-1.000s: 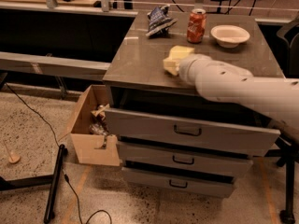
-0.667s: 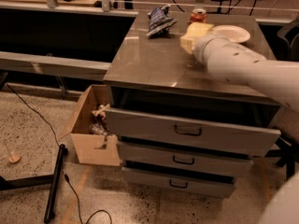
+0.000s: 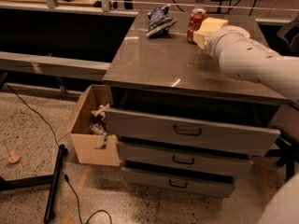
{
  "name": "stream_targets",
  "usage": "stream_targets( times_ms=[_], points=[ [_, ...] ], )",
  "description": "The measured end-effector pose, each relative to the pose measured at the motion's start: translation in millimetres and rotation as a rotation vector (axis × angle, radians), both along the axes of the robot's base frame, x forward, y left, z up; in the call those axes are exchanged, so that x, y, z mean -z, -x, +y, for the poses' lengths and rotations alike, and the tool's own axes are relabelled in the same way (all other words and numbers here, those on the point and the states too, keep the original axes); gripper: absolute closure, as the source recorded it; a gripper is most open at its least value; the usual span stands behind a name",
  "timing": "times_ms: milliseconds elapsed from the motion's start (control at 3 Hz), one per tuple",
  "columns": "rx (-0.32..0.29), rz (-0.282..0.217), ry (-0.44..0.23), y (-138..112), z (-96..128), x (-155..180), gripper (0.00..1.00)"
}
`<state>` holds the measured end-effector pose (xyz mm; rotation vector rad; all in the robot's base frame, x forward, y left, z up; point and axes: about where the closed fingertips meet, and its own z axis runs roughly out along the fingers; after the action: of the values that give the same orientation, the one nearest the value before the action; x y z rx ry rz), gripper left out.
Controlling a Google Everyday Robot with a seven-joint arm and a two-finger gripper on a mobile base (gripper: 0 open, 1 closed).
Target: Place sponge into paper bowl
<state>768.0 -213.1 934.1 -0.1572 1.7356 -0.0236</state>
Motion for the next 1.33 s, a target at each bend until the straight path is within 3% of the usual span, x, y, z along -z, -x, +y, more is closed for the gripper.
stream_targets(
  times_ms=[333, 667, 1000, 1333],
  points=[
    [0.046, 0.003, -0.043, -19.1, -17.1, -3.5, 1.0],
    [0.114, -0.029, -0.076, -66.3, -45.1, -21.5, 1.0],
    [0.154, -0.044, -0.094, -97.7, -61.9, -28.7, 1.0],
    [0.21, -0.023, -0.102, -119.8, -81.8, -17.4, 1.0]
  ],
)
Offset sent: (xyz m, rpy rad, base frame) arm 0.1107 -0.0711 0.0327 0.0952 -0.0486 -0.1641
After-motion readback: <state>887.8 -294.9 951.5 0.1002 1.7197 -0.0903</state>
